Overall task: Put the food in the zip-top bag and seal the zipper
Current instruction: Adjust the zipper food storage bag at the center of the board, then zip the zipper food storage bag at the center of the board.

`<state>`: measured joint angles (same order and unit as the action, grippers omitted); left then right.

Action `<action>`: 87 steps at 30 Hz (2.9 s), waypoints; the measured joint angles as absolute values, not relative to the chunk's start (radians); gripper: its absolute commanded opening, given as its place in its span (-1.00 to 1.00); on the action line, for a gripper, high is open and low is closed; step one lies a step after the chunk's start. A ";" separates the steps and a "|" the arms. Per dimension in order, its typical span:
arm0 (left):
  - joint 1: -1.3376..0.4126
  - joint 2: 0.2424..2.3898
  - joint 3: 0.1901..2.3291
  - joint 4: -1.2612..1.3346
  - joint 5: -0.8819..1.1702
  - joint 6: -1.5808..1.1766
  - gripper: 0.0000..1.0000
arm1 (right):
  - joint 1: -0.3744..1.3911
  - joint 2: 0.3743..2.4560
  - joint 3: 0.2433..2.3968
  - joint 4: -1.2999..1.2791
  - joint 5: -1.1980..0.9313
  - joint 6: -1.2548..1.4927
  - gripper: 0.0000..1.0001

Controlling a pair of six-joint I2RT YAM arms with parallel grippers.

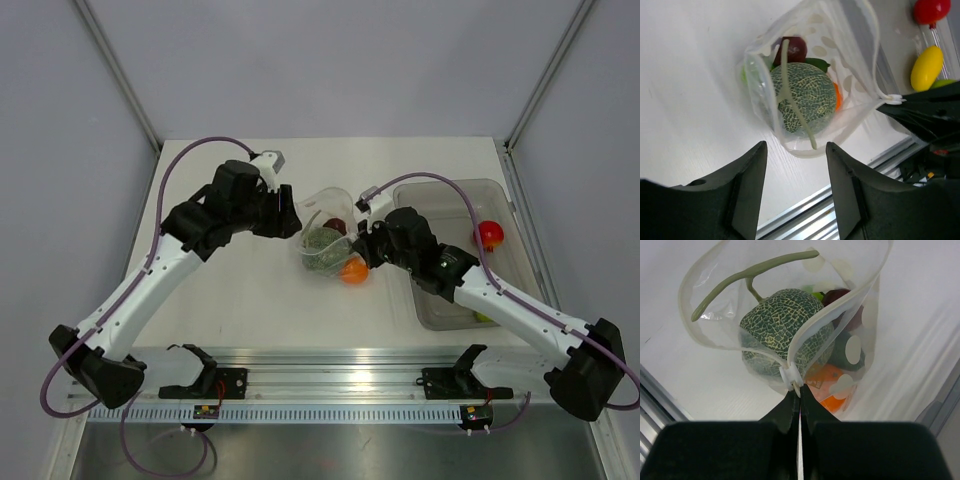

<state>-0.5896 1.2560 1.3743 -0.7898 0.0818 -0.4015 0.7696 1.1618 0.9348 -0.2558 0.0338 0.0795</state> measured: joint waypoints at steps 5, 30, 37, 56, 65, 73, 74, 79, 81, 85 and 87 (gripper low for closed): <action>-0.661 1.233 1.379 -0.792 0.152 -0.219 0.13 | 0.770 1.100 0.861 -0.199 -0.027 0.024 -1.00; -0.811 1.422 1.372 -0.726 0.191 -0.008 -1.00 | 0.714 1.028 0.859 -0.221 -0.117 -0.040 -0.11; -0.811 1.429 1.387 -0.714 0.191 -0.107 -1.00 | 0.713 0.973 0.873 -0.230 -0.121 -0.037 0.03; -0.811 1.431 1.387 -0.686 0.187 -0.193 -1.00 | 0.619 0.977 0.833 -0.227 -0.185 -0.016 0.12; -0.811 1.431 1.387 -0.686 0.188 -0.193 -1.00 | 0.586 1.045 0.826 -0.163 -0.299 0.030 -0.11; -0.811 1.431 1.388 -0.686 0.207 -0.186 -0.24 | 0.586 1.060 0.814 -0.113 -0.303 0.057 -1.00; -0.811 1.431 1.389 -0.687 0.212 -0.181 0.13 | 0.586 1.052 0.809 -0.108 -0.299 0.059 -1.00; -0.810 1.442 1.453 -0.733 0.232 -0.155 0.98 | 0.586 0.997 0.763 -0.064 -0.291 0.037 -1.00; -0.809 1.439 1.476 -0.740 0.233 -0.130 0.84 | 0.585 0.987 0.751 -0.049 -0.300 0.017 -1.00; -0.804 1.421 1.491 -0.729 0.286 -0.049 0.58 | 0.582 0.981 0.735 -0.024 -0.314 -0.015 -1.00; -0.803 1.412 1.494 -0.702 0.336 0.006 0.47 | 0.577 0.981 0.729 -0.015 -0.331 -0.036 -1.00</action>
<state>-0.8032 1.4117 1.4937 -0.7021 0.3359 0.0063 0.5770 0.9813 0.7288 -0.0151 -0.3309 -0.0357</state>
